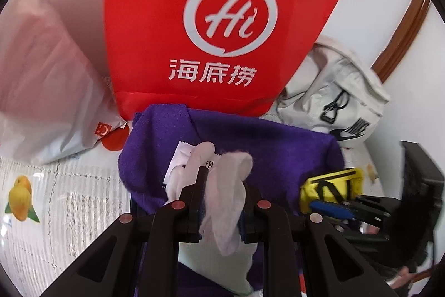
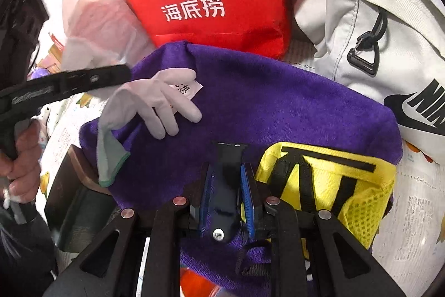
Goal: Organize soft objects
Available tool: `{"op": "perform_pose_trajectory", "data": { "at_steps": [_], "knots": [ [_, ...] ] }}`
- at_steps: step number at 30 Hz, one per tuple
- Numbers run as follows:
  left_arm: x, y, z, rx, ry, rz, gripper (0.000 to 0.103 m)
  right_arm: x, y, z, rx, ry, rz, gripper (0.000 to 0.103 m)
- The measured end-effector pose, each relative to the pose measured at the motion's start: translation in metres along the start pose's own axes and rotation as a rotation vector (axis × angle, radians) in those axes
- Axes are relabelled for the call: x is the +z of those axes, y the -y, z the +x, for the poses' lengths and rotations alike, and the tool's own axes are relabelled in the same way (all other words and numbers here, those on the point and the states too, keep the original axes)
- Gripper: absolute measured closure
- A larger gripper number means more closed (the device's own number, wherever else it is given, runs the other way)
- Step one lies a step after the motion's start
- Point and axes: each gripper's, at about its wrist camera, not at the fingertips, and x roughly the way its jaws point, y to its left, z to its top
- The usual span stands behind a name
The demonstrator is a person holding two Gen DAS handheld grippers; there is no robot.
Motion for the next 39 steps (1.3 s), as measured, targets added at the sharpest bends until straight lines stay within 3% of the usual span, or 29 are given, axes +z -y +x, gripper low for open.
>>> {"op": "perform_pose_trajectory", "data": {
  "at_steps": [5,15,18,19,20,25,35,39],
  "knots": [
    [0.007,0.013,0.018,-0.025,-0.024,0.025,0.086,-0.007,-0.002,-0.024,-0.007,0.057,-0.007,0.065],
    [0.007,0.026,0.055,-0.006,-0.118,0.042,0.084,-0.03,0.012,-0.065,-0.015,0.125,0.059,0.065],
    [0.007,0.032,0.058,0.0,-0.137,0.042,0.064,-0.036,0.012,-0.071,-0.016,0.137,0.068,0.064],
    [0.008,0.033,0.057,0.003,-0.137,0.041,0.047,-0.037,0.011,-0.073,-0.015,0.139,0.071,0.064],
    [0.008,0.035,0.054,0.005,-0.128,0.046,0.037,-0.039,0.012,-0.075,-0.014,0.139,0.073,0.064],
    [0.006,0.045,0.037,0.016,-0.094,0.088,0.027,-0.048,0.009,-0.081,-0.011,0.135,0.075,0.064],
    [-0.005,0.038,-0.018,0.089,-0.029,0.09,0.026,-0.07,-0.004,-0.1,-0.022,0.146,0.088,0.064],
    [-0.015,0.035,-0.047,0.074,0.004,0.071,0.026,-0.086,-0.013,-0.114,-0.029,0.155,0.095,0.064]
  ]
}}
